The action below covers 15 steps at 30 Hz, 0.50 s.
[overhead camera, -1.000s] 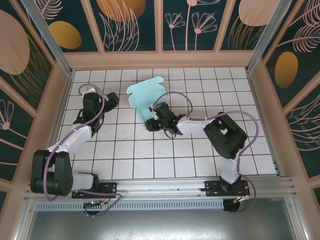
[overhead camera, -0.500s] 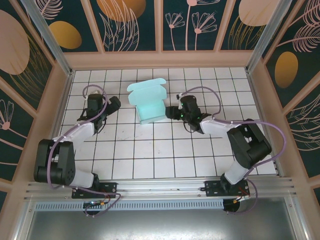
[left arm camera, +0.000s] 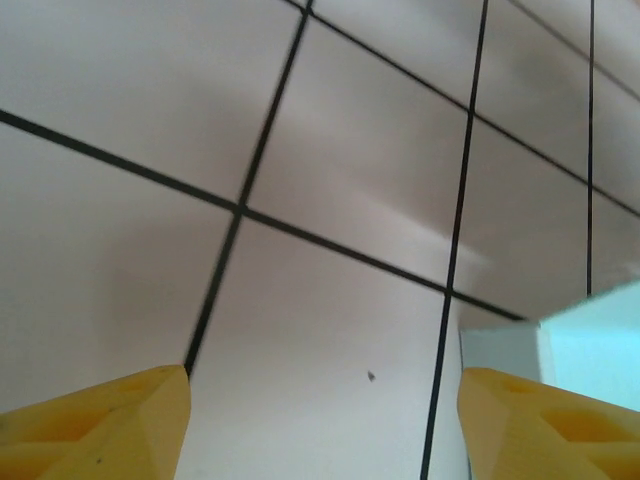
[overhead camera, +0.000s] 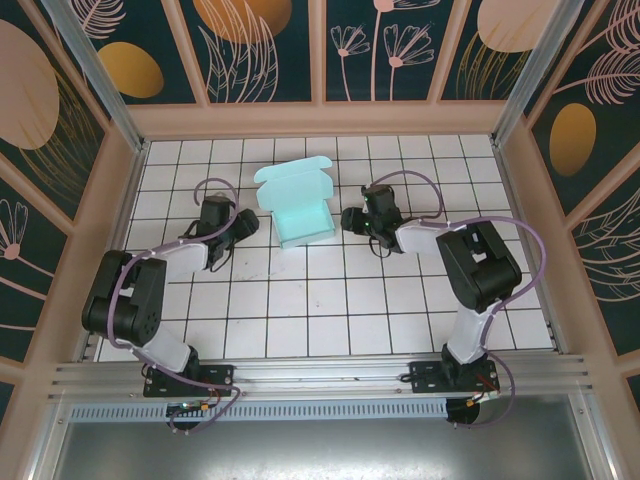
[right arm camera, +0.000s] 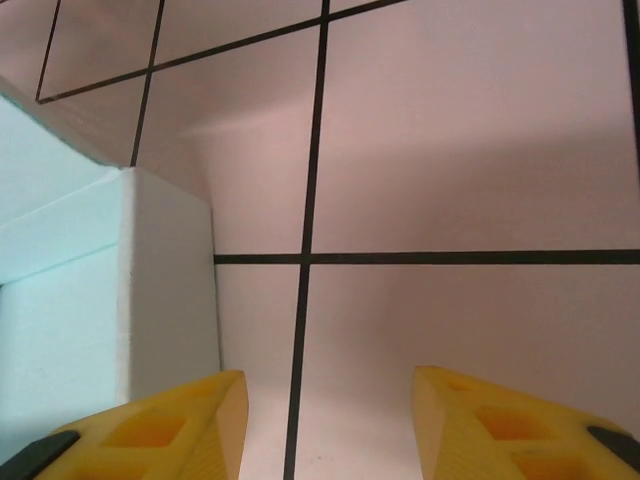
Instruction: Fold the paper box
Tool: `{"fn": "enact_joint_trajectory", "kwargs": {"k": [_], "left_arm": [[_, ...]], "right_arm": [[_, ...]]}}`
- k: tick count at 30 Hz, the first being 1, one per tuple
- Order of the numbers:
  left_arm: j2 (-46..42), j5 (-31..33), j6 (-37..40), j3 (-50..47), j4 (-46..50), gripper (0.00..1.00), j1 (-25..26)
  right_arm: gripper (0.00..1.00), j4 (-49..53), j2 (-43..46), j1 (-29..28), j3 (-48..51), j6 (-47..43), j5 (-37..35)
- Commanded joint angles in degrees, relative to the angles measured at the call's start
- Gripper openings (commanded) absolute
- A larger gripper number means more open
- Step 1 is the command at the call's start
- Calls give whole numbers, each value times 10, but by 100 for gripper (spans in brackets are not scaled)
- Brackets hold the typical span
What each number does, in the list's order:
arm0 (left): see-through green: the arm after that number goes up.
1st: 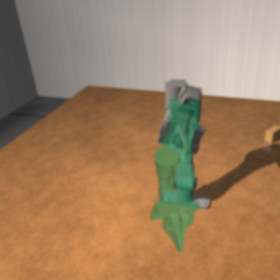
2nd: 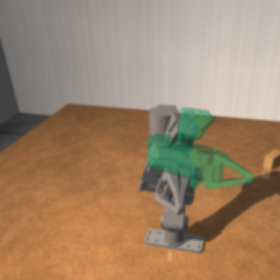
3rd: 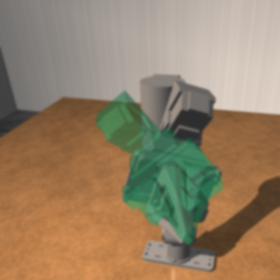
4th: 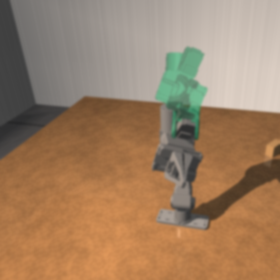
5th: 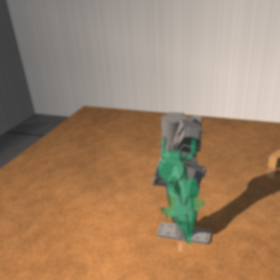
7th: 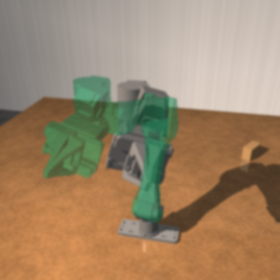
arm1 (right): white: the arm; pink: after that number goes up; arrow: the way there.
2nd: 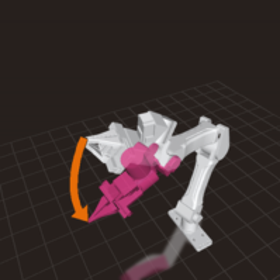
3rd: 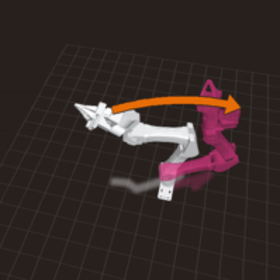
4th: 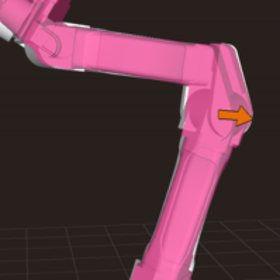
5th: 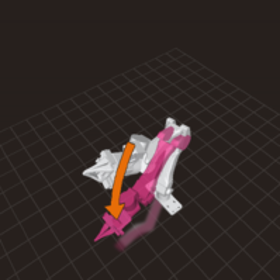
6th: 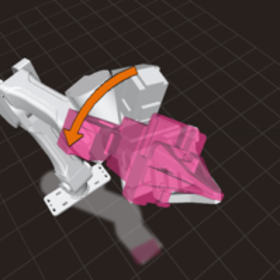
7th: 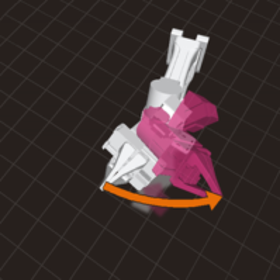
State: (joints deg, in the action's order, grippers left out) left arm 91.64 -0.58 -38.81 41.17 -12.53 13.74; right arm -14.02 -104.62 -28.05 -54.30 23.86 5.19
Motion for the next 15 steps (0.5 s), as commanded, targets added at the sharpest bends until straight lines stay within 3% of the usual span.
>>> {"fn": "enact_joint_trajectory", "kwargs": {"k": [1, 8, 12, 15], "left_arm": [[-20, 0, 52, 13, -9, 72, -1], [-79, -11, 248, 78, 91, 95, -2], [-50, -87, 344, 142, 143, 96, -2], [-18, -114, 404, 204, 185, 89, -1]], "right_arm": [[52, -29, 23, 3, -17, -63, 40], [61, 8, 38, 21, -61, -165, 67], [64, 9, 47, 27, -70, -179, 91], [65, 22, 50, 28, -74, -187, 97]]}}
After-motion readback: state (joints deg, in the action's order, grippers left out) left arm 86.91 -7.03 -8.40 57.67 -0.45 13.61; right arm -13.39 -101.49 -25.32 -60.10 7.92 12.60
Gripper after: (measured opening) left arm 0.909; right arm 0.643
